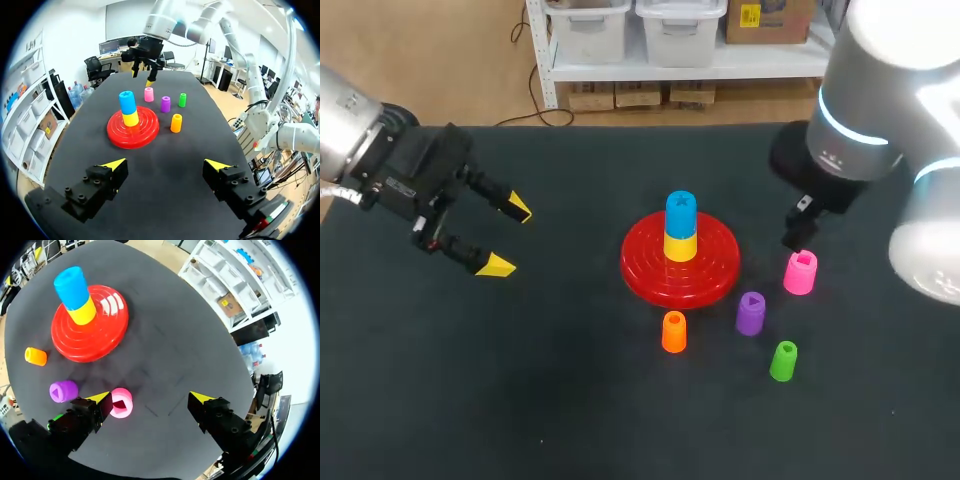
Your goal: Pick up and stack the cylinders on the red base in this order: pink,purple,orange,green
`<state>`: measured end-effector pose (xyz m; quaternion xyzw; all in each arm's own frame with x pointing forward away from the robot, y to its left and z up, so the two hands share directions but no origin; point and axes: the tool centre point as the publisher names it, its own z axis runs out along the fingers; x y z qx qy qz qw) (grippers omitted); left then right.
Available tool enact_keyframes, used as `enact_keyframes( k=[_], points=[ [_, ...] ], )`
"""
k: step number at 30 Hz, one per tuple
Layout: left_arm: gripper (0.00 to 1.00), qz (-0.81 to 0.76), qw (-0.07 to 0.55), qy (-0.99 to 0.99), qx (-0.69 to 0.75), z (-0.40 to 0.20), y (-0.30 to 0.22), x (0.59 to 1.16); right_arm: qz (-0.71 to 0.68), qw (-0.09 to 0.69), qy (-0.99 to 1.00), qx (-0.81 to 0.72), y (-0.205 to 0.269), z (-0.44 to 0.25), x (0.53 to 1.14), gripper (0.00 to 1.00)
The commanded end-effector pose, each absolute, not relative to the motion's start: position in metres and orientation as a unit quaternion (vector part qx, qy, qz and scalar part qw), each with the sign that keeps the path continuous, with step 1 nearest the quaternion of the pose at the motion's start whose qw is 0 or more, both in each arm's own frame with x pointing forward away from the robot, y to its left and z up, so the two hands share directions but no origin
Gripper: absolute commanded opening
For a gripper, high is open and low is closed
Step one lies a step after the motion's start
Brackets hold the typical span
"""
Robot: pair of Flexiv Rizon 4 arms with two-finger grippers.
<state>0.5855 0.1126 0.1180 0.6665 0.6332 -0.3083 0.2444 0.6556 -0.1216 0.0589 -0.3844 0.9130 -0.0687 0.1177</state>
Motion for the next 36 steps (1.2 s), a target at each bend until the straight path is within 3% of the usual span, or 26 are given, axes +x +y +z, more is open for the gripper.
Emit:
enact_keyframes(
  k=[1, 21, 36],
  points=[
    [1.0, -0.308, 0.247, 0.632, 0.667, 0.117, 0.114, 0.584, -0.052, 0.095, 0.917, -0.384, -0.123, 0.064, 0.655, 1.0],
    [1.0, -0.308, 0.247, 0.632, 0.667, 0.117, 0.114, 0.584, -0.027, 0.066, 0.917, -0.394, -0.111, 0.057, 0.619, 1.0],
    [1.0, -0.308, 0.247, 0.632, 0.667, 0.117, 0.114, 0.584, -0.033, 0.049, 0.915, -0.399, -0.104, 0.032, 0.625, 1.0]
  ],
)
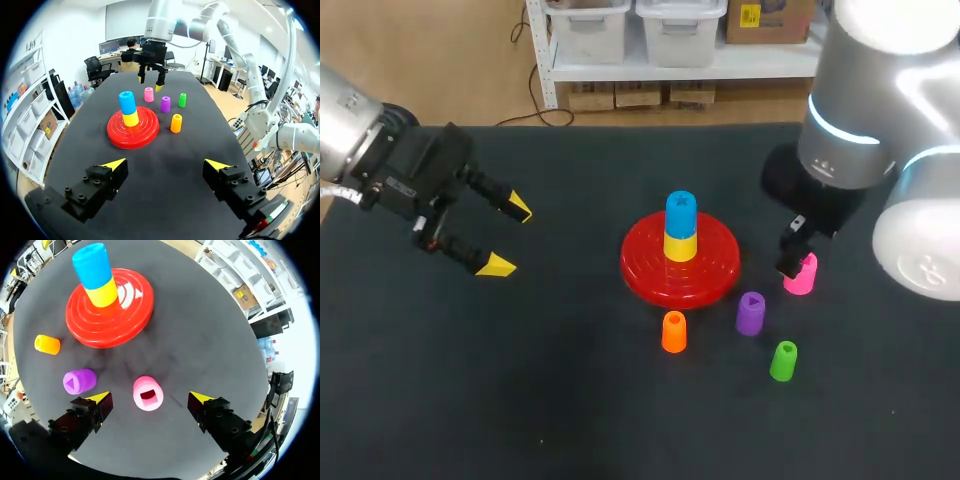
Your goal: Pick up and stack the cylinders on the red base in this order: pink,purple,orange,green
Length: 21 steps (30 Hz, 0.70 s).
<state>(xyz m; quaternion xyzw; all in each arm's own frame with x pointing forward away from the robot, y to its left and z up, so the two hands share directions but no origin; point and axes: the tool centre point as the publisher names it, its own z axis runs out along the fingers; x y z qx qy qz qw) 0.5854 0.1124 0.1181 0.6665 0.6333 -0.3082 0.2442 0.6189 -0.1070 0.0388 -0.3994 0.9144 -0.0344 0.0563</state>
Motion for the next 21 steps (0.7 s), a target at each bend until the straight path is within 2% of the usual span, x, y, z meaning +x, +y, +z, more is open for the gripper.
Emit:
enact_keyframes(
  k=[1, 21],
  points=[
    [1.0, -0.308, 0.247, 0.632, 0.667, 0.117, 0.114, 0.584, -0.032, 0.047, 0.916, -0.398, -0.104, 0.03, 0.625, 1.0],
    [1.0, -0.308, 0.247, 0.632, 0.667, 0.117, 0.114, 0.584, -0.03, 0.028, 0.92, -0.389, -0.106, 0.017, 0.637, 1.0]
  ],
)
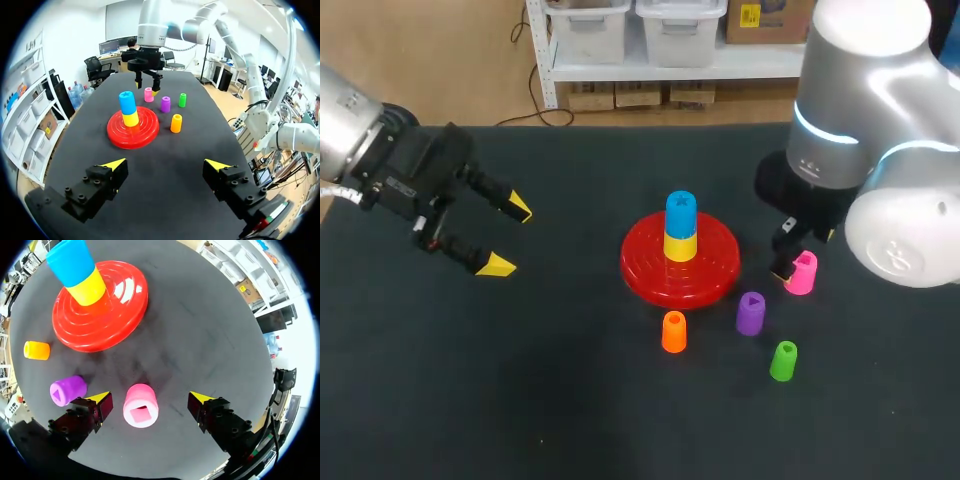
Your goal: Pick up and stack the cylinders on the red base in this order: pink,purple,orange,green
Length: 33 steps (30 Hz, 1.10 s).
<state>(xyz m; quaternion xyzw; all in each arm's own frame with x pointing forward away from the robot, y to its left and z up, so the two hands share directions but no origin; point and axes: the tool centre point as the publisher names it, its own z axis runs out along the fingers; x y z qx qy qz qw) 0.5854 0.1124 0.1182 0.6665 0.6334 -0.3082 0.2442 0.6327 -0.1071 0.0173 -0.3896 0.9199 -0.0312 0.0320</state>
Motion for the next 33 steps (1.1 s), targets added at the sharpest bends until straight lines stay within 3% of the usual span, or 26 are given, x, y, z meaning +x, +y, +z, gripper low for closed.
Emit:
enact_keyframes(
  k=[1, 13, 14, 16, 33],
  points=[
    [1.0, -0.308, 0.247, 0.632, 0.667, 0.1173, 0.1135, 0.5842, -0.033, 0.026, 0.921, -0.386, -0.1066, 0.0166, 0.6368, 1.0],
    [1.0, -0.308, 0.247, 0.632, 0.667, 0.1173, 0.1135, 0.5842, -0.028, 0.019, 0.925, -0.377, -0.1089, 0.0153, 0.6302, 1.0],
    [1.0, -0.308, 0.247, 0.632, 0.667, 0.1173, 0.1135, 0.5842, -0.027, 0.018, 0.925, -0.378, -0.1089, 0.0149, 0.6299, 0.42],
    [1.0, -0.308, 0.247, 0.632, 0.667, 0.1173, 0.1135, 0.5842, -0.026, 0.02, 0.926, -0.377, -0.1086, 0.0152, 0.6297, 0.0],
    [1.0, -0.308, 0.247, 0.632, 0.667, 0.1173, 0.1135, 0.5842, -0.021, 0.021, 0.928, -0.371, -0.1088, 0.0142, 0.631, 0.0]
  ],
)
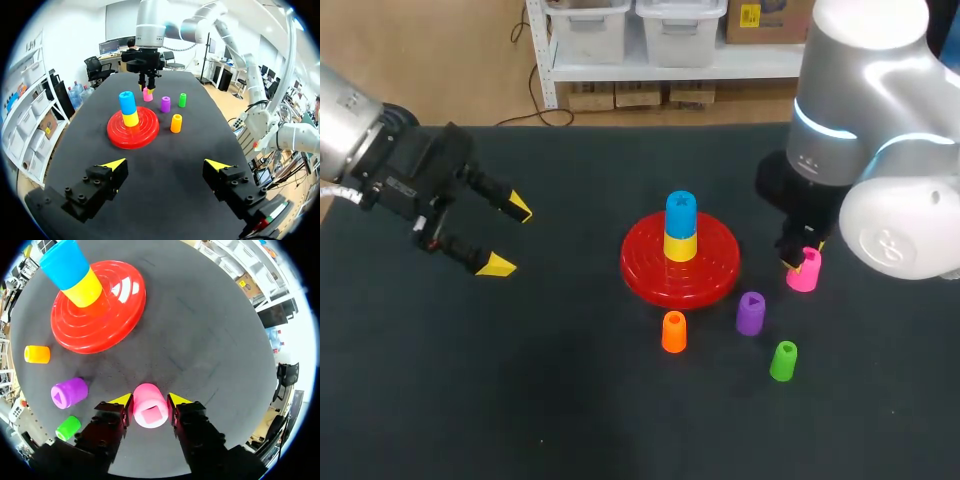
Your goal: Pick up and stack the cylinders on the red base in this order: pink,purple,orange,green
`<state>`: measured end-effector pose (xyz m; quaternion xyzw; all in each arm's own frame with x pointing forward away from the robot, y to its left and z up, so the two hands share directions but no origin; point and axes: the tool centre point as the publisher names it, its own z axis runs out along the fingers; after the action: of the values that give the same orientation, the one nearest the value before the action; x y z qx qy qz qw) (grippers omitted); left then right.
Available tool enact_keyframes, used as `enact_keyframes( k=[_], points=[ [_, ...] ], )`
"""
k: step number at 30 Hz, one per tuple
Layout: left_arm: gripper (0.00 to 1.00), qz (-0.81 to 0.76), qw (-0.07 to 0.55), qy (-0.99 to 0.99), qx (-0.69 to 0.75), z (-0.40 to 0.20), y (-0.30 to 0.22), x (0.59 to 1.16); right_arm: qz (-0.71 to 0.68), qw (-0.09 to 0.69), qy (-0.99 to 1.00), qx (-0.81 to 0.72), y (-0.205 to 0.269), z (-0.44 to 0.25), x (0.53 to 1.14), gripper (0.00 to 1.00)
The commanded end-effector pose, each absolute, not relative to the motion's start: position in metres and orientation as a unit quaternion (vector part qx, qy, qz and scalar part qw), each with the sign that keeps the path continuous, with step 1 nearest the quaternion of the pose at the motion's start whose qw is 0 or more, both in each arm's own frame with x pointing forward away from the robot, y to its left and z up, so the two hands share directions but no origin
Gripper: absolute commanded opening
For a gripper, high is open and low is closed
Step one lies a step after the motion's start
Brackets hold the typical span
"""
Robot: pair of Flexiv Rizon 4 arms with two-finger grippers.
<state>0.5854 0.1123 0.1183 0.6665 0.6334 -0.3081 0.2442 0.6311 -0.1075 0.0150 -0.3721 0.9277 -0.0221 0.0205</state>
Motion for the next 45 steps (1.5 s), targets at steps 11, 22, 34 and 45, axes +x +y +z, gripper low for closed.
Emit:
enact_keyframes(
  k=[11, 22, 34, 45],
  points=[
    [1.0, -0.308, 0.247, 0.632, 0.667, 0.117, 0.114, 0.584, -0.027, 0.046, 0.931, -0.361, -0.117, 0.048, 0.639, 0.0],
    [1.0, -0.308, 0.247, 0.632, 0.667, 0.117, 0.114, 0.584, -0.048, 0.115, 0.913, -0.388, -0.106, 0.152, 0.663, 0.0],
    [1.0, -0.308, 0.247, 0.632, 0.667, 0.117, 0.114, 0.584, -0.024, 0.117, 0.864, -0.49, -0.025, 0.191, 0.658, 0.0],
    [1.0, -0.308, 0.247, 0.632, 0.667, 0.117, 0.114, 0.584, -0.02, 0.083, 0.83, -0.551, 0.028, 0.179, 0.654, 0.0]
  ],
)
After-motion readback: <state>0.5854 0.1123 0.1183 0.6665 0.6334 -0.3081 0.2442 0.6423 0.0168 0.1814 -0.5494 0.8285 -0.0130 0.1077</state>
